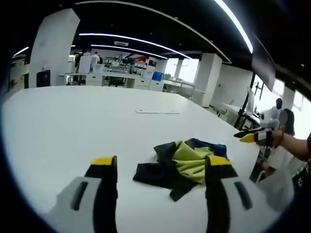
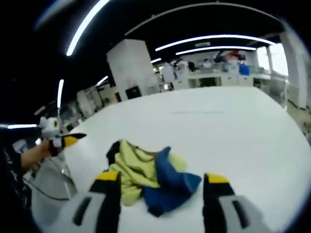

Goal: Fold the garment on the visible template until the final outline fits inside the template.

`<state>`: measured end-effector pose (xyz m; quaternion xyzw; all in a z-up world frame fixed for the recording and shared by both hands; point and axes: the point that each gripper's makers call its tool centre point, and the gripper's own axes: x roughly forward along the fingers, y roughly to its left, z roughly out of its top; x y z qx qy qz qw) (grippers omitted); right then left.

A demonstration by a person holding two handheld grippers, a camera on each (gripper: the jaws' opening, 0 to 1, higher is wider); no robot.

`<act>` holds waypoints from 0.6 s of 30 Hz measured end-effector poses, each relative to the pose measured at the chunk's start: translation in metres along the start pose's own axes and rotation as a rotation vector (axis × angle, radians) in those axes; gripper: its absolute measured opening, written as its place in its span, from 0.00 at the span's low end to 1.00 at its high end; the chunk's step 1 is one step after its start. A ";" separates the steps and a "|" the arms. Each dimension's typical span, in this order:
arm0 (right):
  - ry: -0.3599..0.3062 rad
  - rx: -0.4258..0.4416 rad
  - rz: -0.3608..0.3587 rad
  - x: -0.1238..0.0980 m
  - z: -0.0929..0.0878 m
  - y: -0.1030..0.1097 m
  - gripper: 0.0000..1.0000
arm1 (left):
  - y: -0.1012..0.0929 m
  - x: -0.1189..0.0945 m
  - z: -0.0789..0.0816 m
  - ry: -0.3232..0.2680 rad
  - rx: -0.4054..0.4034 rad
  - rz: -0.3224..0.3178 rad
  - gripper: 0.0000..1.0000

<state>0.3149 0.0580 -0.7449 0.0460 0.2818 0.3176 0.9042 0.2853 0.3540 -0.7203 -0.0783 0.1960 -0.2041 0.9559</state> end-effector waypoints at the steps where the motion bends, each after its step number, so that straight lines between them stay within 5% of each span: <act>1: 0.007 -0.005 0.002 0.003 0.000 0.000 0.64 | -0.001 0.003 -0.002 0.011 0.005 -0.005 0.66; 18: 0.126 -0.032 0.053 0.067 -0.015 0.000 0.44 | -0.007 0.059 -0.042 0.180 0.014 -0.119 0.46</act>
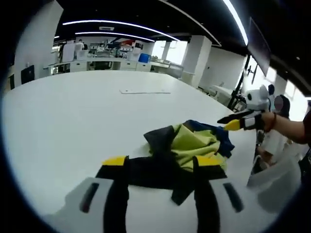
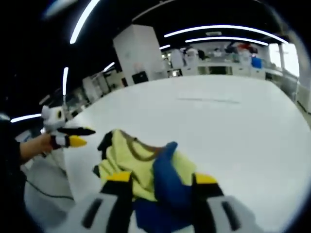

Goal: Fold the garment on the visible template until the final outline fits inside the template.

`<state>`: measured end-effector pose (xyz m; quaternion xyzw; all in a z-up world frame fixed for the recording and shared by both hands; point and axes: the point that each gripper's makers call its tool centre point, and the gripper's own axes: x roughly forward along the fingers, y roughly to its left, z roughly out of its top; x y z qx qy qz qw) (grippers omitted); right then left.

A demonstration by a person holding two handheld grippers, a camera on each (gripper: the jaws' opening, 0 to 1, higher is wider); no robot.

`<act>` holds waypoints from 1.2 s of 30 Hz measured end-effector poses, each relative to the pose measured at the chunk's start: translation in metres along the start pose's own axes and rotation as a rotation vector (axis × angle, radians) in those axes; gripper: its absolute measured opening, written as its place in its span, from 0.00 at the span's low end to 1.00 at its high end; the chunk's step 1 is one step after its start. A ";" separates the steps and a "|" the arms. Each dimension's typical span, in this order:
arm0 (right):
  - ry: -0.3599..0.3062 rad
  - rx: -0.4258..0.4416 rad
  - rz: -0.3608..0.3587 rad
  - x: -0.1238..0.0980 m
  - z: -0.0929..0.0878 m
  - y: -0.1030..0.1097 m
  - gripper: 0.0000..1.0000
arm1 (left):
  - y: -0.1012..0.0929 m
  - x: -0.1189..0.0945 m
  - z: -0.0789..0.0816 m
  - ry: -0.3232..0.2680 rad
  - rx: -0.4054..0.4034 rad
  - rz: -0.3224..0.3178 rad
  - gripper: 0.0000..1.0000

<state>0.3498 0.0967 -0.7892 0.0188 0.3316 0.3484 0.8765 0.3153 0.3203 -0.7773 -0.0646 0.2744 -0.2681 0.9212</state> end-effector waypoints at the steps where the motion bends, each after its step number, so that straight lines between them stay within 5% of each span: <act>1: 0.007 -0.003 -0.001 0.002 -0.001 0.000 0.43 | 0.000 0.003 -0.002 0.002 -0.001 0.001 0.45; 15: 0.069 -0.035 0.002 0.013 -0.014 -0.008 0.16 | -0.004 0.025 -0.024 0.077 -0.009 -0.042 0.25; 23: 0.072 -0.030 0.011 0.012 -0.015 -0.006 0.04 | -0.009 0.030 -0.038 0.145 0.011 -0.071 0.01; 31: 0.041 0.005 0.013 0.002 -0.007 -0.005 0.01 | -0.011 0.021 -0.032 0.143 0.097 -0.058 0.00; 36: 0.007 0.022 0.028 -0.004 0.002 -0.004 0.00 | -0.024 0.013 -0.019 0.113 0.008 -0.140 0.00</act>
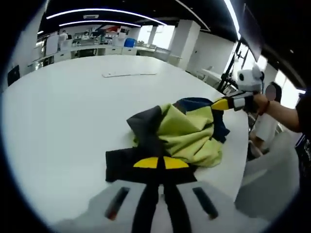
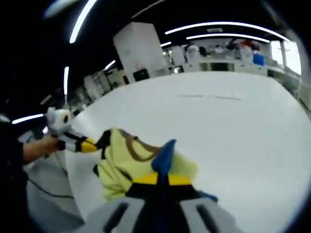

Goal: Fold the garment on the visible template until the final outline fits inside the template.

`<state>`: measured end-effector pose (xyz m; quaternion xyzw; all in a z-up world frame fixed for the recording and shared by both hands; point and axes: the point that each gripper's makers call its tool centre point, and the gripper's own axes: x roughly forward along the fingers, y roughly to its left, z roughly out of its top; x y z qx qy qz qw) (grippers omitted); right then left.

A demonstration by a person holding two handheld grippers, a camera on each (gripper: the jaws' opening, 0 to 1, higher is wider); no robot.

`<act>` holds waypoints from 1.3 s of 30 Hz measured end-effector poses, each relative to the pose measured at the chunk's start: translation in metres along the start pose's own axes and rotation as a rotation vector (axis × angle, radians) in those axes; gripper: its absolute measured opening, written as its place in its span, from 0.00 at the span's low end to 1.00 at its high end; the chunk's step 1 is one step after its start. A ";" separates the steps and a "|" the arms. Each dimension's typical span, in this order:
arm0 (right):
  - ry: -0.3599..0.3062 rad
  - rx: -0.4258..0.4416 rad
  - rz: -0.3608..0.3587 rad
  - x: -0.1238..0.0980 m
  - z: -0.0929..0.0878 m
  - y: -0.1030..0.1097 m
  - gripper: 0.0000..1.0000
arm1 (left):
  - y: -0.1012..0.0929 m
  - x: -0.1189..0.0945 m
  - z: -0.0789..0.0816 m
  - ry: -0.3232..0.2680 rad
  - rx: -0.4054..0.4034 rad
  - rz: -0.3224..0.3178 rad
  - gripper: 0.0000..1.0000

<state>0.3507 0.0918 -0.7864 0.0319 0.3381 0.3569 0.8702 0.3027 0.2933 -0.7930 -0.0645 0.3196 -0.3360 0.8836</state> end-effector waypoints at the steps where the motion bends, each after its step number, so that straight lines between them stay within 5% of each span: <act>1: -0.008 0.009 0.001 -0.001 0.002 0.000 0.00 | 0.000 -0.002 0.003 -0.006 0.011 0.008 0.00; 7: -0.050 0.037 0.003 -0.011 0.016 -0.002 0.00 | 0.000 -0.016 0.028 -0.095 -0.038 0.007 0.00; 12: -0.067 -0.005 -0.012 -0.017 0.028 -0.002 0.00 | 0.006 -0.029 0.056 -0.214 -0.180 -0.006 0.00; 21: -0.110 -0.042 -0.047 -0.025 0.060 -0.009 0.00 | 0.018 -0.043 0.091 -0.287 -0.142 0.035 0.00; 29: -0.153 -0.055 -0.089 -0.024 0.096 -0.022 0.00 | 0.041 -0.049 0.136 -0.383 -0.116 0.143 0.00; 34: -0.187 -0.035 -0.125 -0.021 0.115 -0.034 0.00 | 0.056 -0.045 0.153 -0.422 -0.138 0.184 0.00; 36: -0.201 -0.021 -0.139 -0.017 0.121 -0.041 0.00 | 0.072 -0.043 0.158 -0.428 -0.112 0.262 0.00; 39: -0.208 0.009 -0.172 -0.011 0.127 -0.053 0.00 | 0.087 -0.035 0.161 -0.415 -0.100 0.295 0.00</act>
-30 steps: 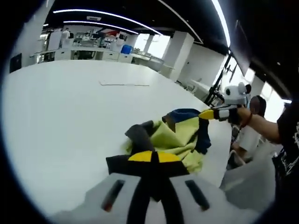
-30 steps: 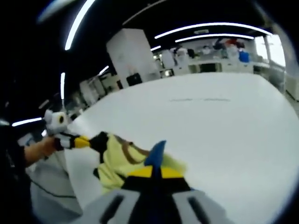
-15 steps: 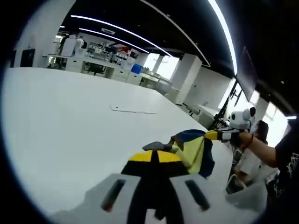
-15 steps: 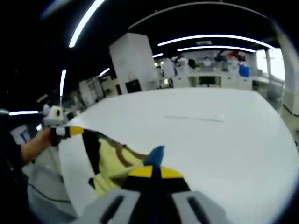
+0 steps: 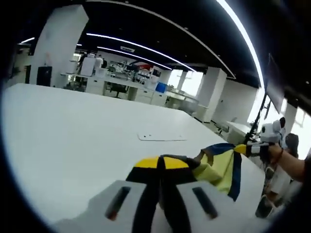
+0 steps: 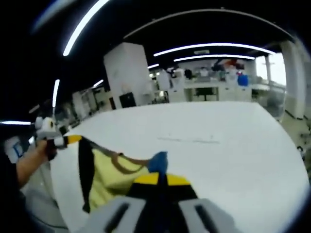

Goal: Fold the garment on the visible template until the final outline fits inside the template.

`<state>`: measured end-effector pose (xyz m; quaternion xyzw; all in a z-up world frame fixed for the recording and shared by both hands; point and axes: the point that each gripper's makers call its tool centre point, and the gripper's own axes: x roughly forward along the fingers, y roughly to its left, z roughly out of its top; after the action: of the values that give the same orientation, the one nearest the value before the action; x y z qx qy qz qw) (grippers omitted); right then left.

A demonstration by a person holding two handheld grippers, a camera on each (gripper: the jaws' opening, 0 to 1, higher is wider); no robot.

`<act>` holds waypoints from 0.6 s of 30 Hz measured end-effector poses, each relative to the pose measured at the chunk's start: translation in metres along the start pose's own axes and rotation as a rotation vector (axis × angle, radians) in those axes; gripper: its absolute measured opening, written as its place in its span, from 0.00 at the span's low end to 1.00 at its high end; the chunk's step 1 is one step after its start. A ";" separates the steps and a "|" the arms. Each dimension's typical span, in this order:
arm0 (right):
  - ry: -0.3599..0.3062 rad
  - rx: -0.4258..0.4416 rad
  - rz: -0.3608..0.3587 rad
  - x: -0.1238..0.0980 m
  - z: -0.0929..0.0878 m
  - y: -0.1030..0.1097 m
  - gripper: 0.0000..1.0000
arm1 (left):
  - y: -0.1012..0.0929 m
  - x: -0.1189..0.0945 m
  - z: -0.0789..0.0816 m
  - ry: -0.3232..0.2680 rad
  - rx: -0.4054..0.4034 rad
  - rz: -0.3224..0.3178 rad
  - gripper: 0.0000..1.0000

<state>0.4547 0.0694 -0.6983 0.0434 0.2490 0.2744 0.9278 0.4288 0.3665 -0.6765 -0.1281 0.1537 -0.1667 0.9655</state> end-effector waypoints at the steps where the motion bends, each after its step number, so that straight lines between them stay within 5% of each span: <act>1: -0.003 -0.001 -0.005 0.001 0.001 -0.001 0.00 | 0.003 0.003 0.000 -0.001 0.001 0.006 0.00; 7: -0.019 -0.007 -0.043 0.027 0.009 -0.017 0.00 | 0.021 0.024 0.003 -0.005 0.002 0.042 0.00; 18: 0.007 0.049 -0.110 0.080 -0.005 -0.050 0.00 | 0.061 0.072 -0.021 0.068 0.014 0.094 0.00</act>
<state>0.5344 0.0697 -0.7484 0.0516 0.2608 0.2167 0.9393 0.5039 0.3922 -0.7325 -0.1084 0.1910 -0.1262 0.9674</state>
